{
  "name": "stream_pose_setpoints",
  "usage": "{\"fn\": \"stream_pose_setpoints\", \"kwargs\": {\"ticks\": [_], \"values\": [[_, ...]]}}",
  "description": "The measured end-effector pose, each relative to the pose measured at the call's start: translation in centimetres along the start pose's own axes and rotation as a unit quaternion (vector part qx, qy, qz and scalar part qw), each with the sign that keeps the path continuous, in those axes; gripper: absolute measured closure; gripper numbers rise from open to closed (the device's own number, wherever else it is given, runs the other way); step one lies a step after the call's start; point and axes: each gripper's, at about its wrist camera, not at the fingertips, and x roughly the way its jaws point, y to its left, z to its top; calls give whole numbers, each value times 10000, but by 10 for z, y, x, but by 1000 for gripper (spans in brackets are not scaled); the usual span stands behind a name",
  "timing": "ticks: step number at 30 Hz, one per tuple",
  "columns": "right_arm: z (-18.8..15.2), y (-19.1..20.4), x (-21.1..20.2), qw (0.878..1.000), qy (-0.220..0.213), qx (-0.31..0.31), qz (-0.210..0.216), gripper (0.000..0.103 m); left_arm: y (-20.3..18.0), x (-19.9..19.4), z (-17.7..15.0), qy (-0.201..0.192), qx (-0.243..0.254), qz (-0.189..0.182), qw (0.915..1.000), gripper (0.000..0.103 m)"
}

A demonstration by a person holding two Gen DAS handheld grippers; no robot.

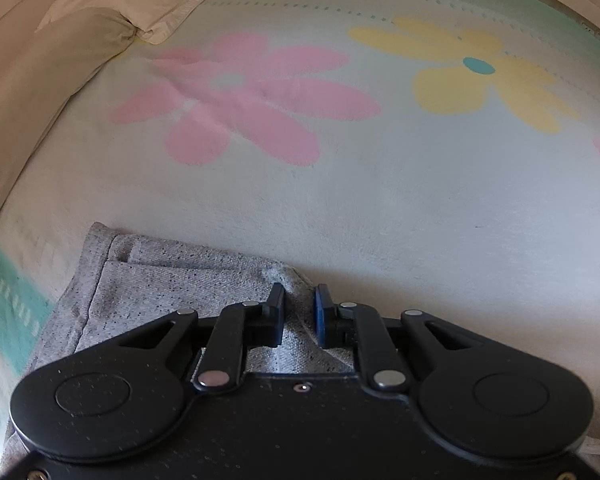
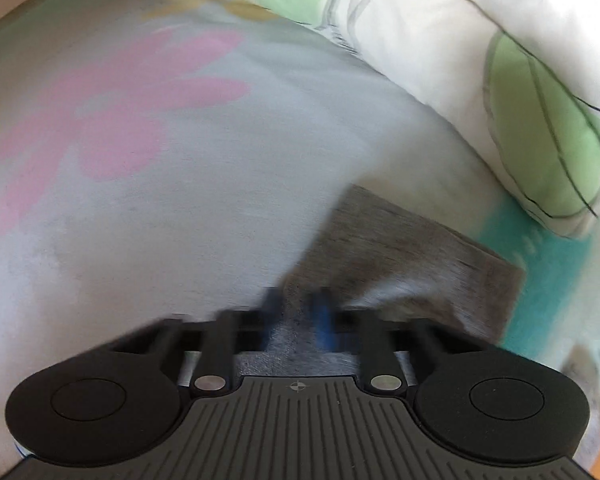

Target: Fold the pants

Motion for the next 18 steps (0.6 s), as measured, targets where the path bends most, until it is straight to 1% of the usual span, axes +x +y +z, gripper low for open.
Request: {"fn": "stream_pose_setpoints", "kwargs": {"ticks": [2,4,9,11,13,16,18], "values": [[2,-15,-13,9998,-22,102,167,99,4,1,-1,-25,10,-42,10000,84],[5,-26,-33,9989,-176,107,410,99,4,-7,-4,-52,5,-91,9999,85],[8,-60,-108,9907,-743,279,1102,99,13,-33,-8,-267,-17,-285,9992,85],[2,-81,-133,9853,-912,414,1382,99,20,-52,-11,-443,-50,-417,9981,85],[-7,-102,-155,9815,-1022,488,1545,99,27,-75,-18,-643,-79,-568,9963,85],[-22,-132,-170,9802,-1035,503,1613,99,41,-113,-38,-1075,22,-723,9916,85],[-37,-151,-168,9806,-974,563,1608,99,52,-133,-57,-1305,90,-776,9884,85]]}}
